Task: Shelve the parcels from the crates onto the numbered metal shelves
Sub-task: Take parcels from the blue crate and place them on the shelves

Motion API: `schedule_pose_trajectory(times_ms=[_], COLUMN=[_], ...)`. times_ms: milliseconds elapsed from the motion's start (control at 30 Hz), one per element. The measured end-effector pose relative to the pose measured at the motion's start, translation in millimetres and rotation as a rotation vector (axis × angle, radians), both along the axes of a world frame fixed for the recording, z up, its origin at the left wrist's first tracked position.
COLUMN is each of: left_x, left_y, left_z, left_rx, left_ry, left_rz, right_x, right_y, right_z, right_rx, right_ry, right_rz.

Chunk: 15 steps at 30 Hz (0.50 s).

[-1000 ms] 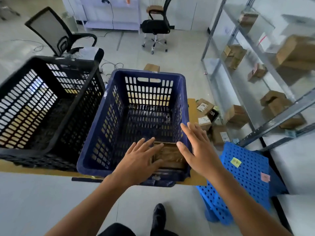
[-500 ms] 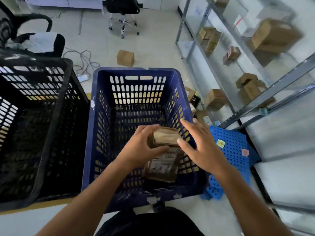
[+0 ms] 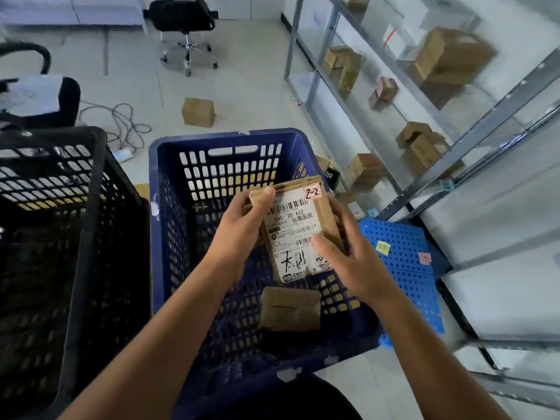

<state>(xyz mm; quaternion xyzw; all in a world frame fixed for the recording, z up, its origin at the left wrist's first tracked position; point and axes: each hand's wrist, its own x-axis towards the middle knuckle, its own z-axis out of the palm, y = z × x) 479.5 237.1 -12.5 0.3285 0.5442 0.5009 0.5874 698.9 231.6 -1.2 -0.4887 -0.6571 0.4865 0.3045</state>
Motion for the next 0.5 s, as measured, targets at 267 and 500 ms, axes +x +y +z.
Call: schedule_pose_trajectory(times_ms=[267, 500], left_x=[39.8, 67.3], left_y=[-10.7, -28.0], left_z=[23.5, 22.4], left_rx=[0.168, 0.251], left_ry=[0.015, 0.091], left_rz=[-0.088, -0.081], right_x=[15.2, 39.0], right_y=[11.3, 11.1], right_z=[2.8, -1.0], right_rx=[0.101, 0.075], right_ry=[0.225, 0.306], right_rz=[-0.043, -0.080])
